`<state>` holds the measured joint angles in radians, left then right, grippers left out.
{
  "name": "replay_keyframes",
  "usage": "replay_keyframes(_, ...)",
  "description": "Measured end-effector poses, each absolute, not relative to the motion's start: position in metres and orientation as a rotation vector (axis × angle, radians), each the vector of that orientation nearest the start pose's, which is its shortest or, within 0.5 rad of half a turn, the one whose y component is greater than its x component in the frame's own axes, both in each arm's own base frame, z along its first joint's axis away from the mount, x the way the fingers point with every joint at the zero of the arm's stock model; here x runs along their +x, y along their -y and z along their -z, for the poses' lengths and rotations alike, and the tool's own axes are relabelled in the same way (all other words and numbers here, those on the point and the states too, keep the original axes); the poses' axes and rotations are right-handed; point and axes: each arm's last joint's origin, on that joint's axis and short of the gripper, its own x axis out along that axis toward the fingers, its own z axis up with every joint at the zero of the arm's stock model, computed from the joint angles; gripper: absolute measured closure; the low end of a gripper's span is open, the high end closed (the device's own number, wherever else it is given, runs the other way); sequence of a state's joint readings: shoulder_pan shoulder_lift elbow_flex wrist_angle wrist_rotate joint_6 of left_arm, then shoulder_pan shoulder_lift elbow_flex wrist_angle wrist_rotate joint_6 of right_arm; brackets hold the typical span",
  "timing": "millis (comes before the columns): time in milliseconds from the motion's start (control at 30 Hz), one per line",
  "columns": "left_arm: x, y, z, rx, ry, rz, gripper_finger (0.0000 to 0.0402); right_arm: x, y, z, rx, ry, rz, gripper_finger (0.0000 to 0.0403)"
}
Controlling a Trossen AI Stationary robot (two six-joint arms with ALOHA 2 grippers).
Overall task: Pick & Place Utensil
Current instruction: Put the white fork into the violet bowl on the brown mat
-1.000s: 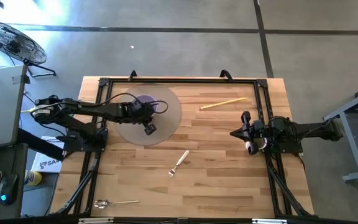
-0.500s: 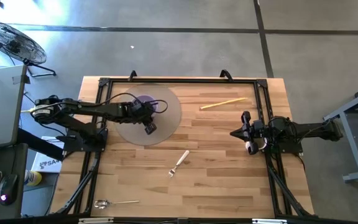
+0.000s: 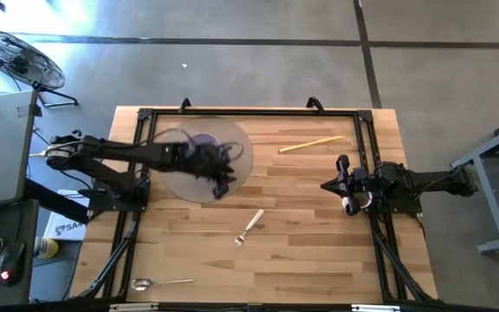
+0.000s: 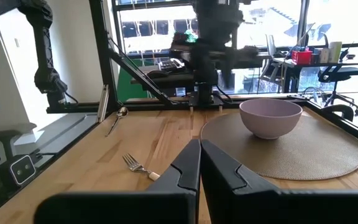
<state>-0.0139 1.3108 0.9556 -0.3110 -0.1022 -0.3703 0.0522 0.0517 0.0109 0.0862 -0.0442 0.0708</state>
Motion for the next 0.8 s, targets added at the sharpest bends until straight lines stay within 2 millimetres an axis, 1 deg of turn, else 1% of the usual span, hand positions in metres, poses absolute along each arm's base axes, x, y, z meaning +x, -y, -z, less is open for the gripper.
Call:
replay_keyframes(100,0.283,0.037,-0.265,-0.268,-0.611,-0.228,0.0255,0.100,-0.007,-0.171,0.071,0.042,-0.098,0.0398)
replay_keyframes(167,0.284,0.063,-0.253,-0.230,-0.627,-0.258,0.0255,0.100,-0.007,-0.171,0.071,0.042,-0.098,0.0398)
replay_keyframes(233,0.288,0.089,-0.243,-0.219,-0.606,-0.253,0.0255,0.100,-0.006,-0.171,0.071,0.042,-0.098,0.0398)
replay_keyframes(300,0.291,0.114,-0.227,-0.207,-0.607,-0.241,0.0255,0.100,-0.007,-0.171,0.071,0.041,-0.098,0.0398)
replay_keyframes(400,0.298,0.144,-0.204,-0.225,-0.583,-0.219,0.0255,0.100,-0.007,-0.171,0.071,0.039,-0.098,0.0398)
replay_keyframes(500,0.306,0.160,-0.190,-0.231,-0.559,-0.222,0.0255,0.100,-0.006,-0.171,0.071,0.035,-0.097,0.0398)
replay_keyframes(600,0.315,0.164,-0.181,-0.228,-0.584,-0.244,0.0250,0.100,-0.006,-0.170,0.071,0.032,-0.097,0.0398)
replay_keyframes(700,0.327,0.168,-0.178,-0.236,-0.581,-0.247,0.0229,0.100,-0.007,-0.170,0.071,0.031,-0.098,0.0398)
replay_keyframes(733,0.333,0.169,-0.176,-0.241,-0.574,-0.253,0.0219,0.100,-0.007,-0.170,0.071,0.031,-0.098,0.0398)
replay_keyframes(800,0.339,0.171,-0.171,-0.230,-0.583,-0.265,0.0197,0.100,-0.007,-0.170,0.071,0.032,-0.098,0.0398)
